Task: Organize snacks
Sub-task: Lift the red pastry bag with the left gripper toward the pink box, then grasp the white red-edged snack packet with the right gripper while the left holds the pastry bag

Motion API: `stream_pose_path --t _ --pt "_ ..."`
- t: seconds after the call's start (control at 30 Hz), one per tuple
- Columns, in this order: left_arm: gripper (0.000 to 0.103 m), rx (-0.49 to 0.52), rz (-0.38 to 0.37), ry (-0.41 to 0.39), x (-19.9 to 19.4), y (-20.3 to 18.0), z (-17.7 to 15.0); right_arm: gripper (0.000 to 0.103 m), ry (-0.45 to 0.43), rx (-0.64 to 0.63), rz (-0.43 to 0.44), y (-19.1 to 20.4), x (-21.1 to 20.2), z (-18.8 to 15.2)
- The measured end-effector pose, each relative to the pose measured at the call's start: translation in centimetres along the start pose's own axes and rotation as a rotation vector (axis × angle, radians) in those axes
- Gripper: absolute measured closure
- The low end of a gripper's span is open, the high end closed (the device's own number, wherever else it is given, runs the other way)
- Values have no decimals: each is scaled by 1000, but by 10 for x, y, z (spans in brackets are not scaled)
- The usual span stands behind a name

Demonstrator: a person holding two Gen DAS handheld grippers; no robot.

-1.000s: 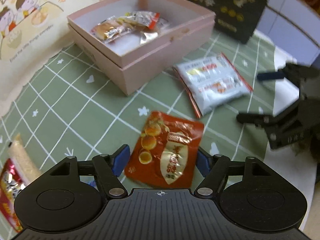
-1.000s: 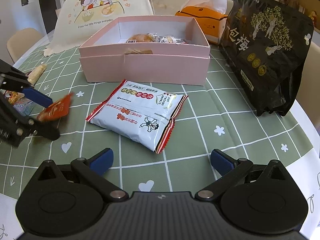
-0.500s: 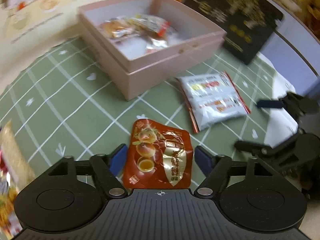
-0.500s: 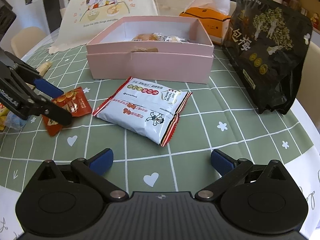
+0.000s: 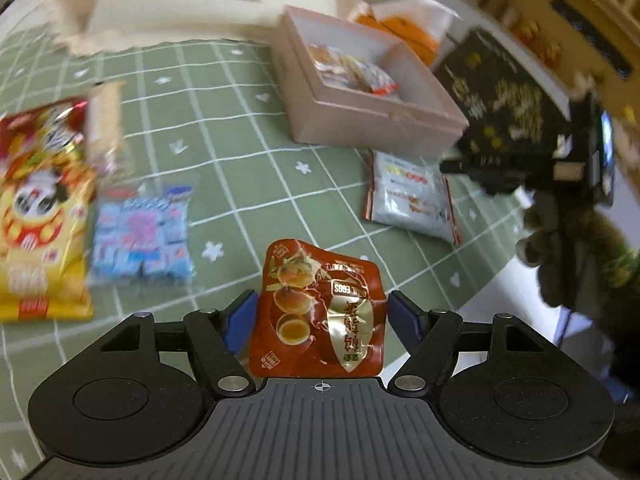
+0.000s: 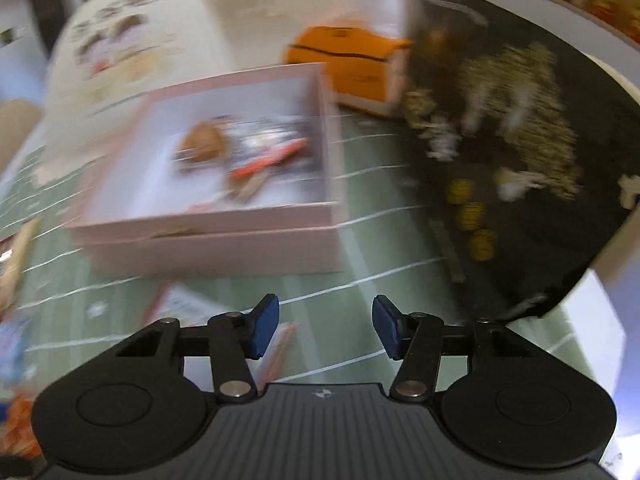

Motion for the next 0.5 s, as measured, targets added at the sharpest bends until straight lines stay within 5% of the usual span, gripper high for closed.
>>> stream_pose_path --t 0.07,0.27,0.37,0.5 --pt "27 -29 8 -15 -5 5 0 50 44 -69 -18 2 6 -9" --pt "27 -89 39 -40 -11 20 0 44 96 -146 108 18 -43 -59" --pt "27 -100 32 -29 -9 23 -4 25 55 -52 128 19 -62 -63" --pt "26 -81 42 -13 -10 20 -11 21 135 107 251 36 -50 -49"
Point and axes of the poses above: each gripper's, at about its wrist camera, not at the fingertips, and x roughly the way its jaws point, y to its left, z to its top, the point moved 5 cm from there along x, roughly the way its jaws point, and after that the axes turned 6 degrees about -z, right-handed, at the moved point
